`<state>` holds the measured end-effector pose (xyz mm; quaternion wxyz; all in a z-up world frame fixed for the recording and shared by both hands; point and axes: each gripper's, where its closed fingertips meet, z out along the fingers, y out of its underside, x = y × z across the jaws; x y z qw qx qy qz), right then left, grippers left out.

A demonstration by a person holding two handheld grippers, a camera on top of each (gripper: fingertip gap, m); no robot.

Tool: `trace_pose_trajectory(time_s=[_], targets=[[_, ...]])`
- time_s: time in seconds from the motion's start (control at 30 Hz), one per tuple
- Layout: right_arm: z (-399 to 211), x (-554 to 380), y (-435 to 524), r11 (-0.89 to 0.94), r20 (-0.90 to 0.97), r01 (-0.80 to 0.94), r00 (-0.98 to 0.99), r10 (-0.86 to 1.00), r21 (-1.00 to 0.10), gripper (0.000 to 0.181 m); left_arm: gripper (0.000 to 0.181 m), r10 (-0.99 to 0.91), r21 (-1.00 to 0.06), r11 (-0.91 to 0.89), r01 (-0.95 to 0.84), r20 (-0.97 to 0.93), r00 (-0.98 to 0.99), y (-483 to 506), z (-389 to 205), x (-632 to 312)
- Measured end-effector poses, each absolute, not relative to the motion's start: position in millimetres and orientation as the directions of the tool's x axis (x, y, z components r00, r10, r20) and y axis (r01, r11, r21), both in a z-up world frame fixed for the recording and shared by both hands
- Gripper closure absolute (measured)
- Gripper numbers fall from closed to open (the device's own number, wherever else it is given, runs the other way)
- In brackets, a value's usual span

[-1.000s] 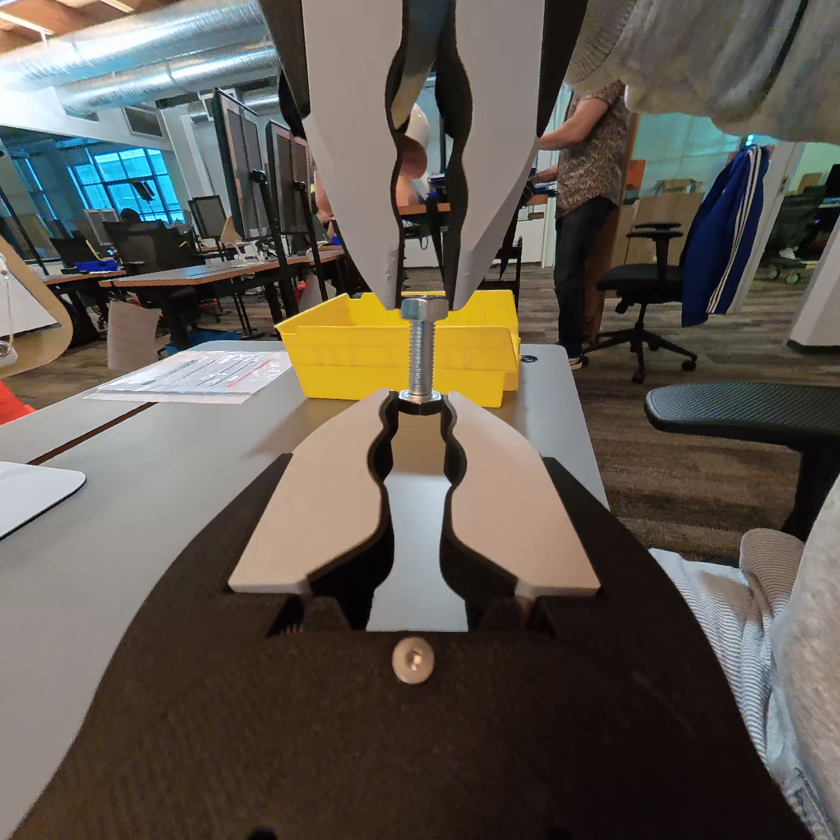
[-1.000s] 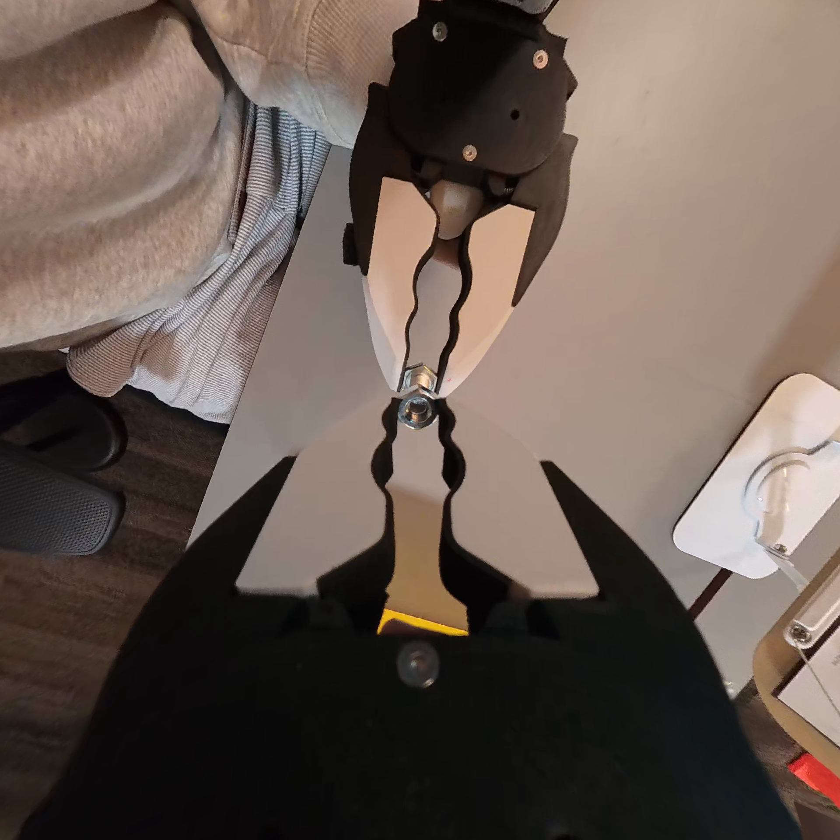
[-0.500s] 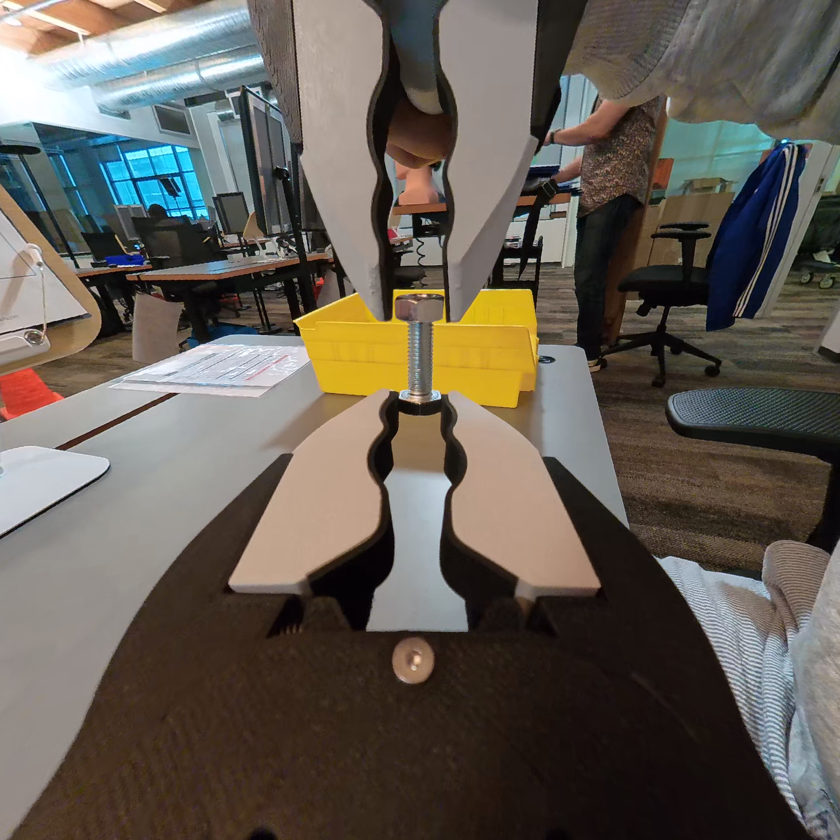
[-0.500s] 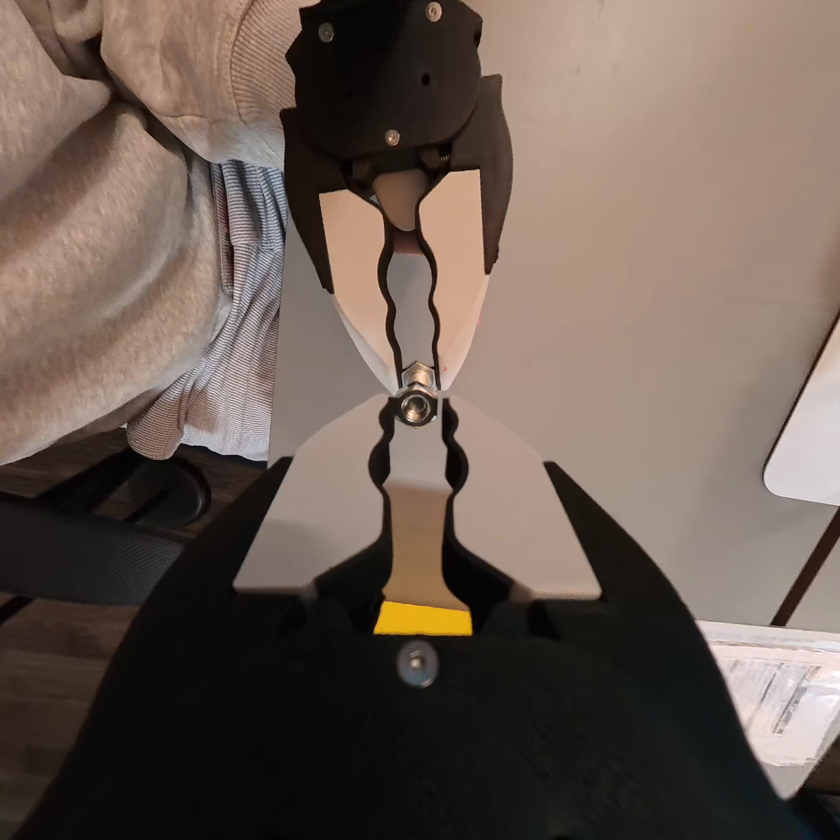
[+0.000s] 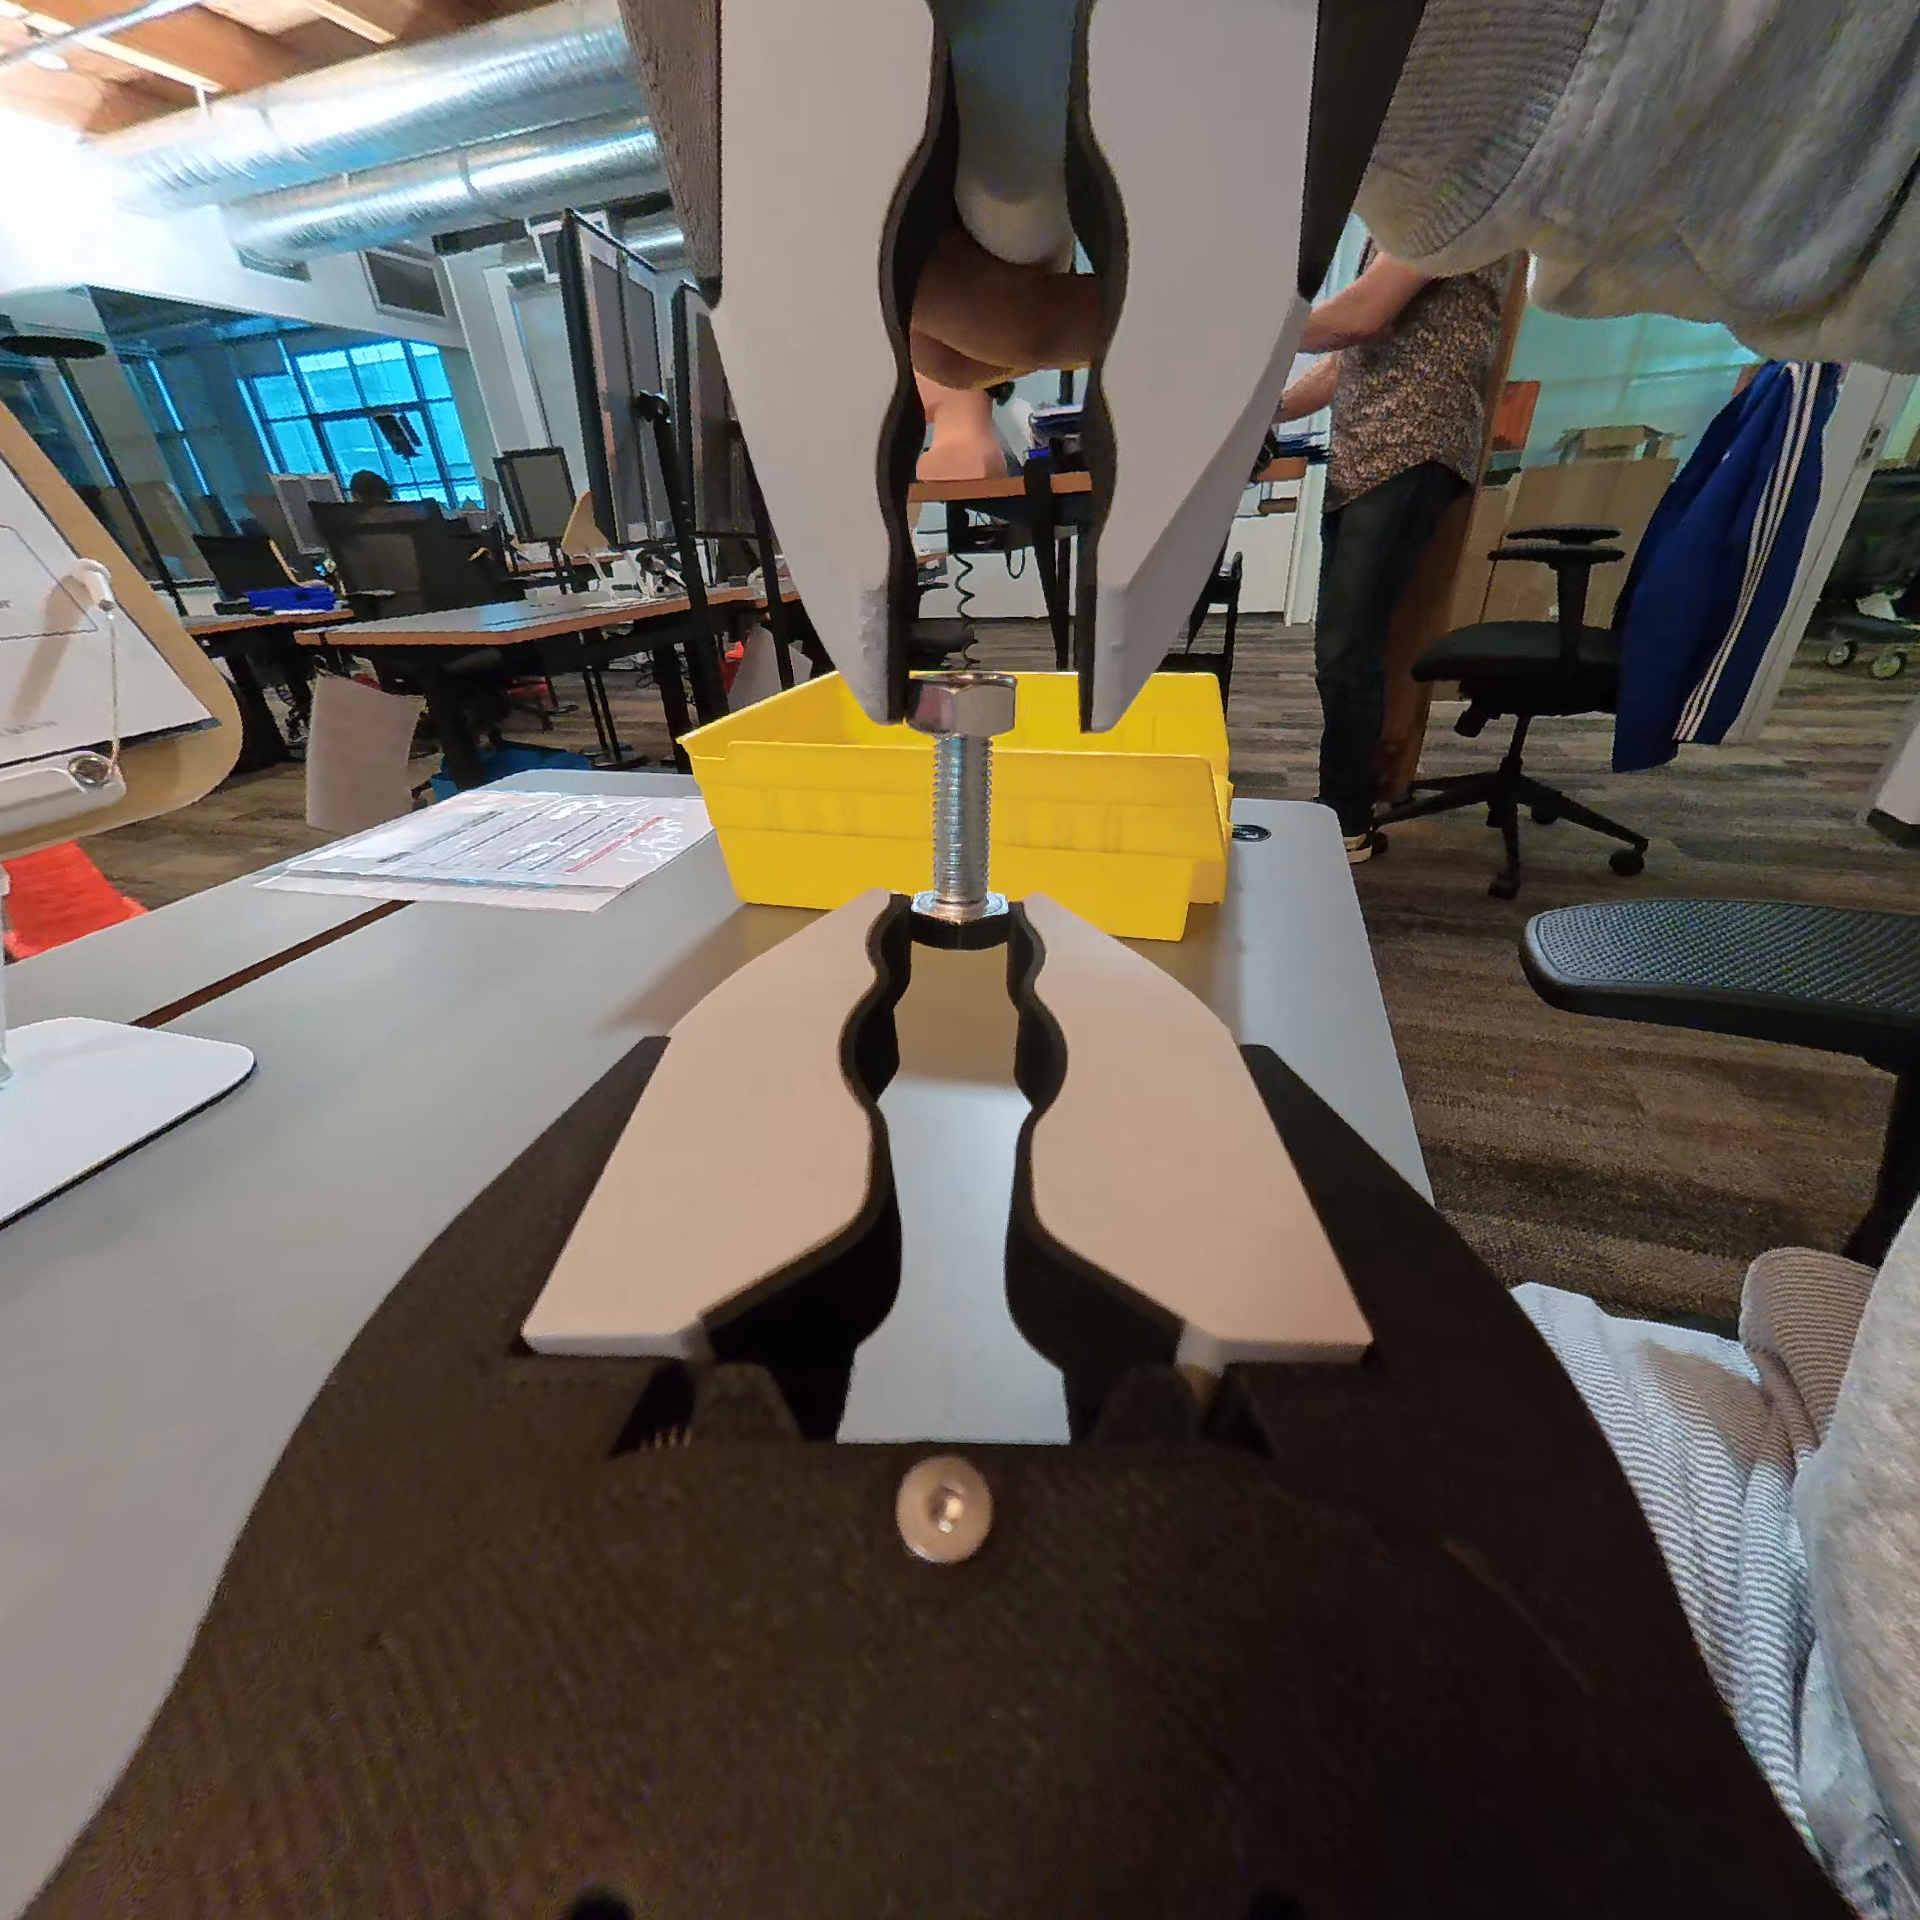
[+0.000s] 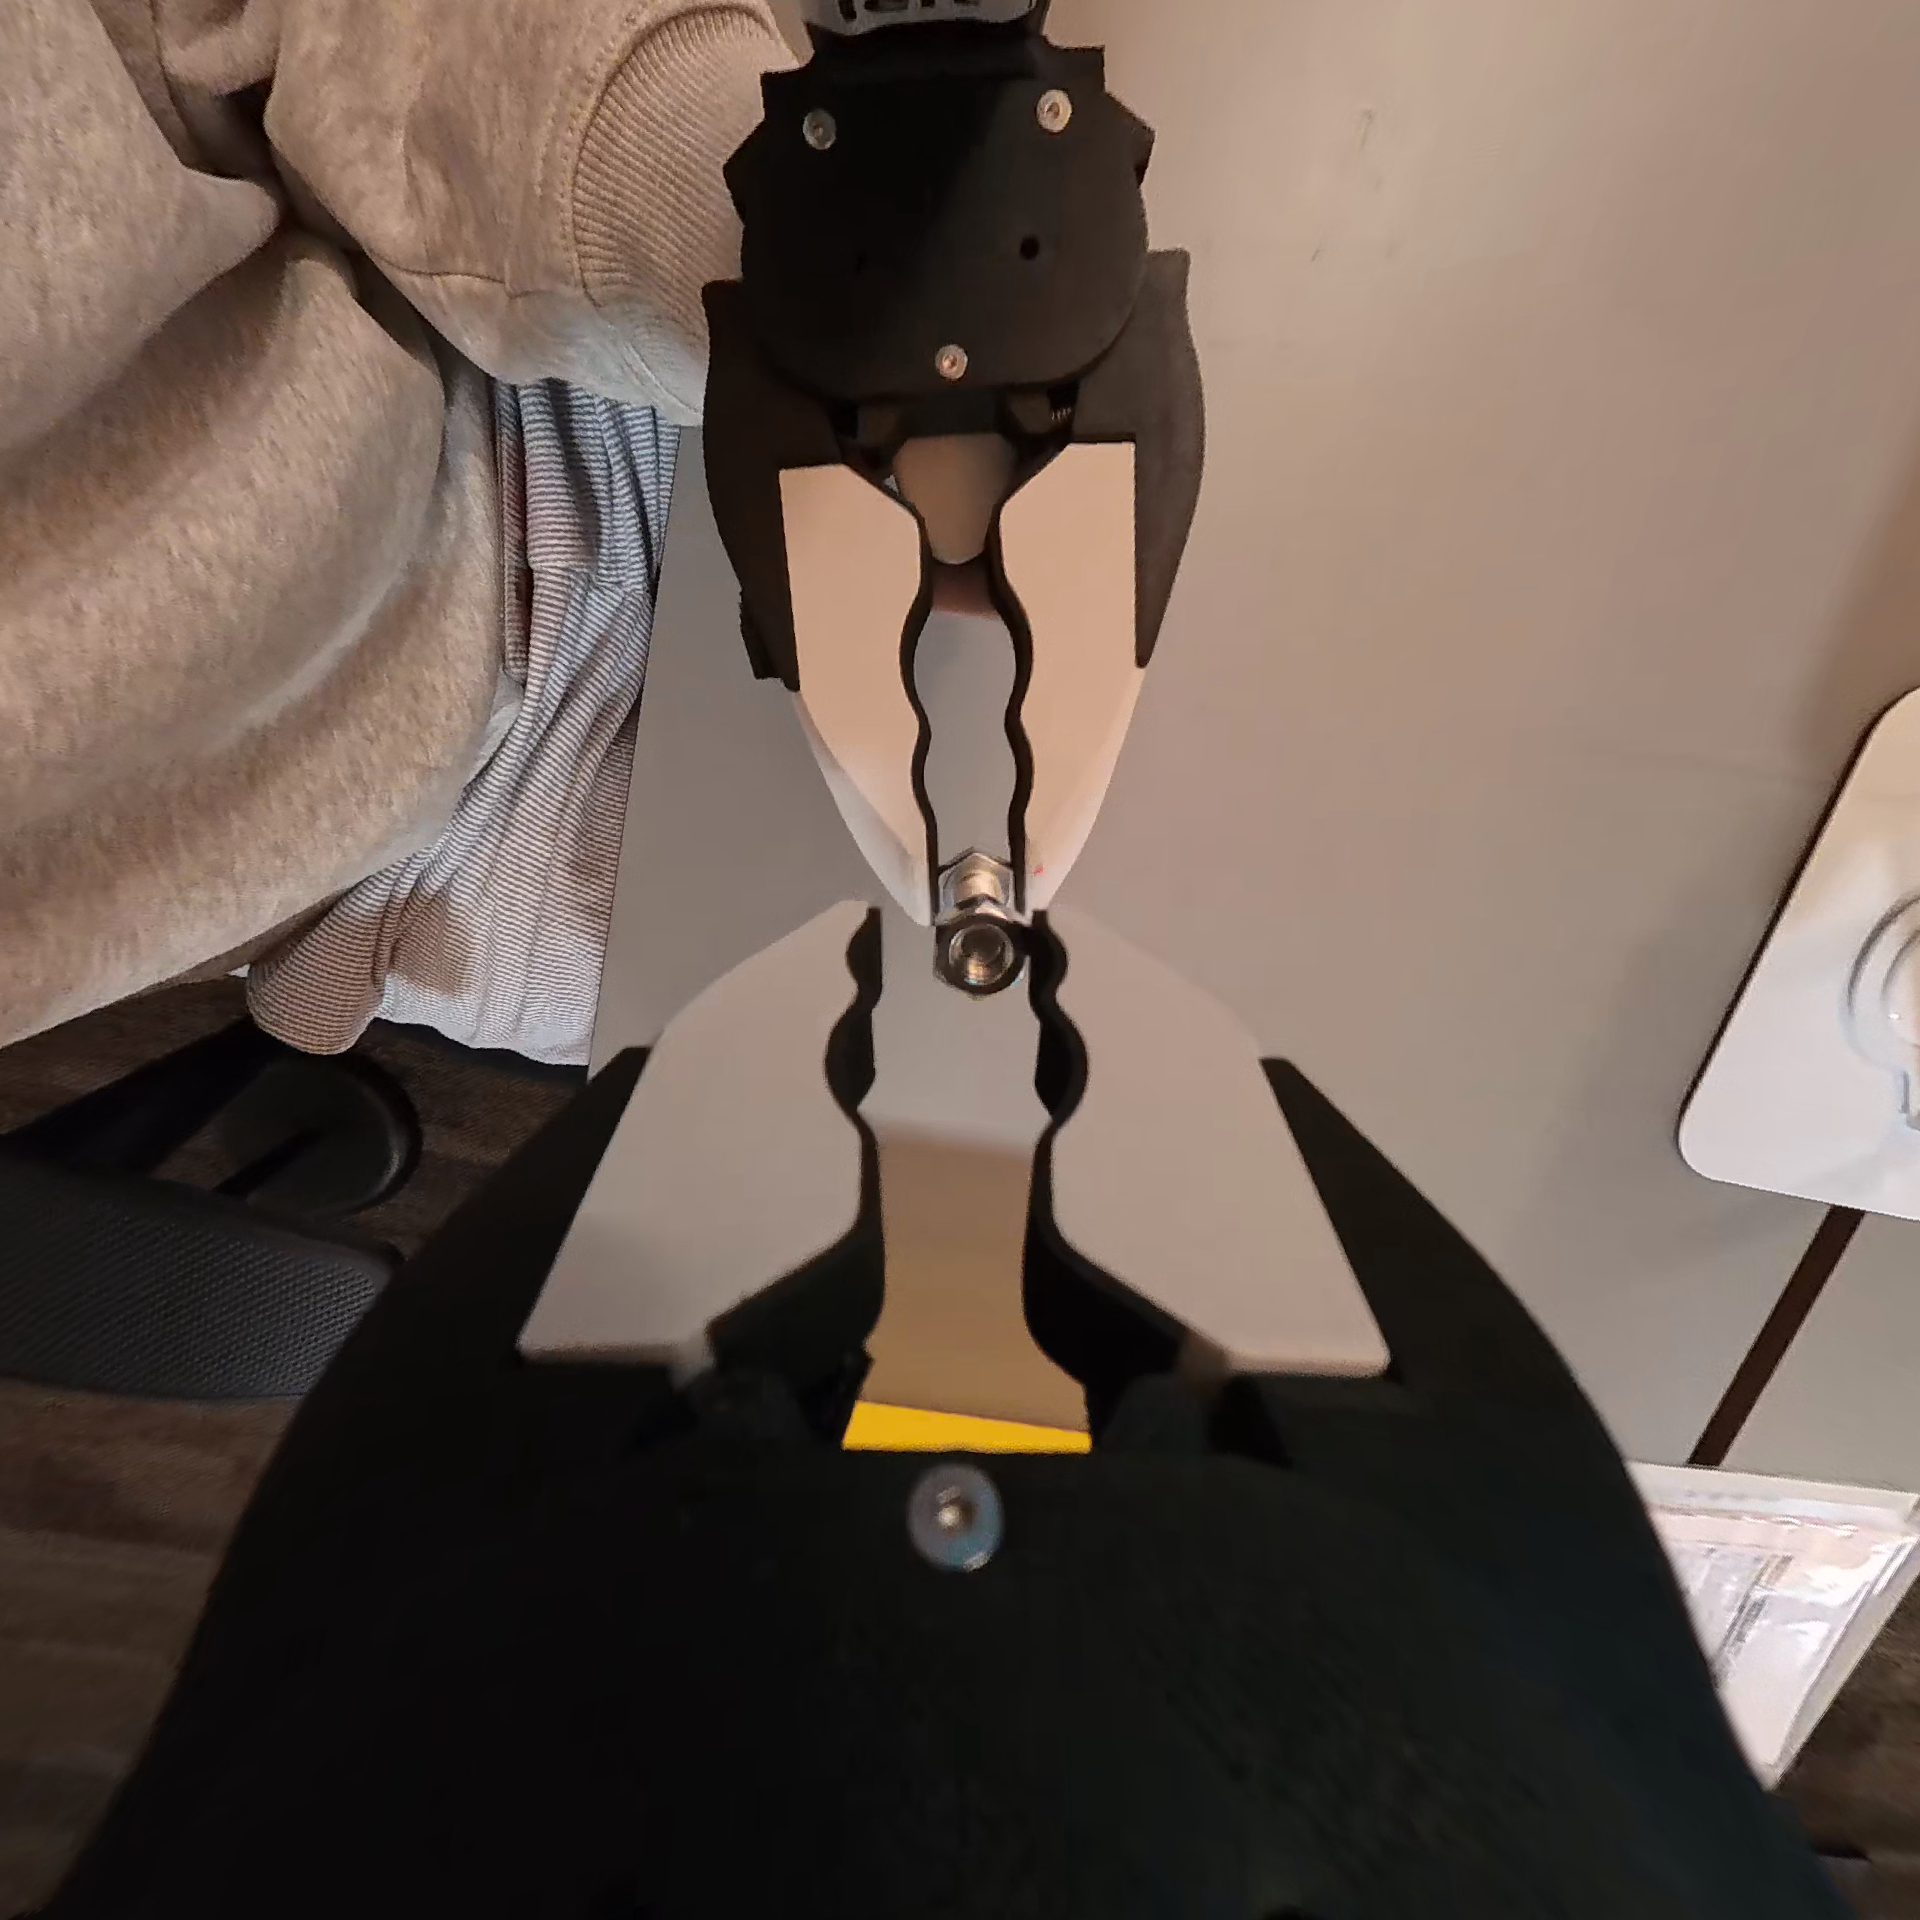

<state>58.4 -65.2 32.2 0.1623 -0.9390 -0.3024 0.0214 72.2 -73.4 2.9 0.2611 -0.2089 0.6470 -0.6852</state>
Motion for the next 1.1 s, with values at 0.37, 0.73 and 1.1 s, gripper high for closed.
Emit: trace_pose_trajectory(time_s=[0.37,0.73,1.1], targets=[[31,64,-76,-0.789,0.052,0.539,0.833,0.550,-0.296,0.157,0.162,-0.629,-0.994,-0.074,0.079,-0.015,-0.777,-69,8,72],[35,55,-61,-0.730,0.137,0.595,0.797,0.588,-0.336,0.151,0.163,-0.627,-0.996,-0.044,0.082,-0.036,-0.778,-72,5,72],[29,64,-76,-0.773,0.098,0.565,0.820,0.563,-0.288,0.155,0.163,-0.645,-0.994,-0.080,0.073,-0.004,-0.764,-66,8,75]])
